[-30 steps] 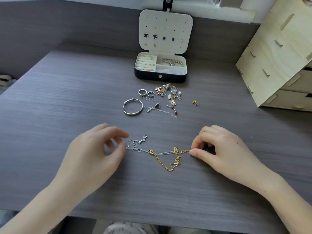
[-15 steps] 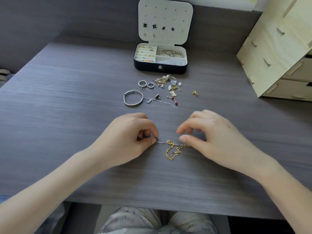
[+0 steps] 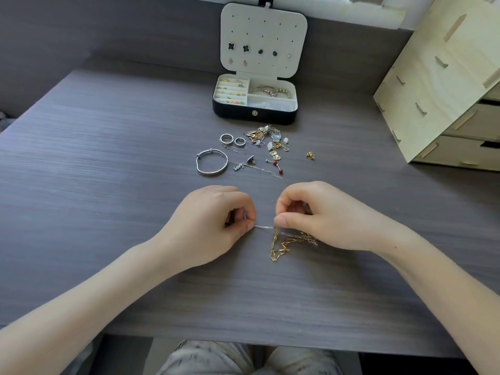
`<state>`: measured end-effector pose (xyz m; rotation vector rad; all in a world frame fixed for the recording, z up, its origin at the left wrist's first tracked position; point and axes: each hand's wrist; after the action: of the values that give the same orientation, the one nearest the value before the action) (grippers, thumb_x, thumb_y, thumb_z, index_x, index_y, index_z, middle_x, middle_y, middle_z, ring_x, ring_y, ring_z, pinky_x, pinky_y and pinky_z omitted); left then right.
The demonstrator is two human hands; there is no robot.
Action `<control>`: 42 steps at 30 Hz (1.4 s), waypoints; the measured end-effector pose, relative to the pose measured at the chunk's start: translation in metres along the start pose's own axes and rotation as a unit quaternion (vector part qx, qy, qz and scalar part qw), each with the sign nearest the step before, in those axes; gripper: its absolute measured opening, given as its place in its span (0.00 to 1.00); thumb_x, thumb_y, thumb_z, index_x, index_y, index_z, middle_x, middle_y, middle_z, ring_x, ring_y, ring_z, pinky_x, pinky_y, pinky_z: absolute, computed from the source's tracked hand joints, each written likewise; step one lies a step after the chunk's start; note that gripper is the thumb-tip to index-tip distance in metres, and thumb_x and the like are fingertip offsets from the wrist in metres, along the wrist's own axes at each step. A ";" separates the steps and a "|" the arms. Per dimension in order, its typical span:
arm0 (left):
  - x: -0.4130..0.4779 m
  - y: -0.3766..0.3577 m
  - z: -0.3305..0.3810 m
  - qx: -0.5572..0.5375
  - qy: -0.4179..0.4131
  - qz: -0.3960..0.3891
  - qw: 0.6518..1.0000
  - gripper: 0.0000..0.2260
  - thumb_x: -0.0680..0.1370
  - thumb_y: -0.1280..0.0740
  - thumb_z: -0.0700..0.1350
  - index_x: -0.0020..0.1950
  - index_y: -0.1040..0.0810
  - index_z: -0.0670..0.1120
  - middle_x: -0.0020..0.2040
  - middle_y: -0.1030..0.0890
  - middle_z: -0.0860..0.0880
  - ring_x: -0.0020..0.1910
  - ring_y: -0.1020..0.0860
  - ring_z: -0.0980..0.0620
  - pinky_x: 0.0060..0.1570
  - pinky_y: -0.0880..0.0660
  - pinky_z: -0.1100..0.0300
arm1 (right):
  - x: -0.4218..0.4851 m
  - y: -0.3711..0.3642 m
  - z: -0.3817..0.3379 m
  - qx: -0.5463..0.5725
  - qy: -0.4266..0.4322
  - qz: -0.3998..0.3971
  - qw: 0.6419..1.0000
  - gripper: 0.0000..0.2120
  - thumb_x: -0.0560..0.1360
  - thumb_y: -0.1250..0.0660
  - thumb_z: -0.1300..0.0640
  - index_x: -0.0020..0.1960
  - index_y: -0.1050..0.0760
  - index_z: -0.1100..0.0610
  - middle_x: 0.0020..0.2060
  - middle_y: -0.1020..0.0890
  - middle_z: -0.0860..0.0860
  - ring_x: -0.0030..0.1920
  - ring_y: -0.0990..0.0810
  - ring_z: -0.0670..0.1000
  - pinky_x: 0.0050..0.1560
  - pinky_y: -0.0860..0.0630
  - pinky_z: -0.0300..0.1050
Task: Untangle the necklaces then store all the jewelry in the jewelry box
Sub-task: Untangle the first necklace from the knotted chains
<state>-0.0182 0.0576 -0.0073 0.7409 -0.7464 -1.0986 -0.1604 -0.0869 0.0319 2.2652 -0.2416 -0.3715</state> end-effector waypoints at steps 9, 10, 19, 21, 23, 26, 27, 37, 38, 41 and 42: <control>0.006 -0.001 -0.002 0.014 -0.005 0.011 1.000 0.04 0.70 0.37 0.48 0.40 0.22 0.53 0.32 0.26 0.57 0.35 0.29 0.60 0.34 0.37 0.71 | -0.009 0.008 -0.004 0.073 0.002 0.024 0.997 0.07 0.74 0.31 0.56 0.37 0.24 0.50 0.26 0.25 0.37 0.28 0.31 0.41 0.30 0.36 0.31; 0.006 -0.002 -0.002 0.015 -0.006 0.017 1.000 0.04 0.69 0.36 0.48 0.40 0.22 0.53 0.33 0.26 0.57 0.34 0.30 0.60 0.34 0.37 0.71 | -0.008 0.008 -0.004 0.072 0.001 0.029 0.997 0.07 0.74 0.31 0.56 0.37 0.24 0.50 0.26 0.25 0.37 0.28 0.31 0.41 0.30 0.36 0.31; 0.011 -0.007 0.001 0.035 -0.085 0.022 0.996 0.04 0.69 0.32 0.48 0.41 0.19 0.50 0.40 0.24 0.54 0.39 0.32 0.57 0.39 0.38 0.67 | 0.005 0.001 -0.005 0.065 -0.011 0.060 0.996 0.06 0.73 0.30 0.54 0.38 0.22 0.51 0.27 0.28 0.44 0.27 0.33 0.42 0.30 0.35 0.33; 0.013 -0.008 -0.001 0.039 -0.102 0.015 0.994 0.04 0.70 0.32 0.47 0.40 0.20 0.48 0.39 0.25 0.53 0.38 0.32 0.56 0.39 0.40 0.67 | 0.003 0.001 -0.004 0.071 -0.003 0.058 0.996 0.06 0.73 0.30 0.54 0.38 0.22 0.51 0.26 0.29 0.44 0.27 0.34 0.42 0.29 0.36 0.33; 0.016 -0.008 -0.002 0.053 -0.126 0.014 0.991 0.04 0.71 0.33 0.46 0.40 0.20 0.46 0.38 0.25 0.52 0.38 0.36 0.58 0.38 0.41 0.67 | 0.000 -0.001 -0.004 0.078 0.010 0.056 0.995 0.06 0.72 0.29 0.54 0.37 0.22 0.51 0.25 0.29 0.44 0.27 0.34 0.43 0.29 0.38 0.34; 0.020 -0.008 -0.002 0.087 -0.158 0.017 0.983 0.09 0.74 0.38 0.47 0.38 0.22 0.45 0.35 0.26 0.50 0.37 0.37 0.57 0.37 0.39 0.64 | -0.004 -0.008 -0.003 0.071 0.028 0.049 0.996 0.05 0.71 0.27 0.54 0.37 0.21 0.50 0.29 0.24 0.48 0.30 0.33 0.44 0.32 0.36 0.36; 0.021 -0.008 -0.002 0.109 -0.169 0.018 0.979 0.10 0.74 0.40 0.46 0.37 0.22 0.45 0.35 0.26 0.49 0.35 0.34 0.55 0.36 0.39 0.63 | -0.005 -0.012 -0.002 0.066 0.031 0.045 0.996 0.04 0.70 0.27 0.54 0.38 0.20 0.50 0.32 0.22 0.47 0.32 0.31 0.44 0.35 0.34 0.37; 0.010 -0.011 0.000 0.137 -0.154 0.020 0.978 0.07 0.77 0.45 0.43 0.43 0.29 0.46 0.41 0.26 0.48 0.38 0.29 0.46 0.42 0.35 0.53 | -0.003 -0.011 0.014 0.030 0.008 0.102 0.994 0.04 0.73 0.30 0.57 0.42 0.19 0.49 0.37 0.20 0.43 0.38 0.26 0.46 0.43 0.28 0.41; 0.008 -0.011 0.000 0.116 -0.152 0.020 0.981 0.06 0.77 0.45 0.43 0.43 0.30 0.46 0.41 0.26 0.49 0.39 0.29 0.47 0.42 0.35 0.53 | -0.001 -0.011 0.013 0.027 0.009 0.098 0.995 0.04 0.73 0.30 0.56 0.43 0.19 0.48 0.37 0.20 0.43 0.38 0.26 0.46 0.43 0.28 0.41; 0.001 -0.011 0.002 0.067 -0.150 0.030 0.986 0.07 0.78 0.45 0.44 0.44 0.29 0.45 0.40 0.26 0.53 0.38 0.30 0.52 0.44 0.34 0.54 | 0.005 -0.010 0.011 0.013 0.014 0.080 0.997 0.03 0.73 0.30 0.55 0.43 0.19 0.49 0.35 0.22 0.41 0.38 0.27 0.44 0.42 0.30 0.37; 0.000 -0.012 0.003 0.051 -0.148 0.035 0.987 0.07 0.78 0.45 0.43 0.45 0.28 0.45 0.39 0.26 0.55 0.38 0.30 0.54 0.45 0.34 0.54 | 0.007 -0.010 0.010 0.007 0.016 0.073 0.997 0.02 0.73 0.30 0.55 0.42 0.19 0.48 0.34 0.23 0.41 0.37 0.28 0.43 0.40 0.31 0.37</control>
<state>-0.0265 0.0543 -0.0154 0.6392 -1.0808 -1.1260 -0.1565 -0.0898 0.0166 2.2497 -0.3913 -0.2565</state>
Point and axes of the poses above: each hand's wrist, its own x-axis towards the middle knuckle, its own y-axis out of the back of the hand, z = x × y
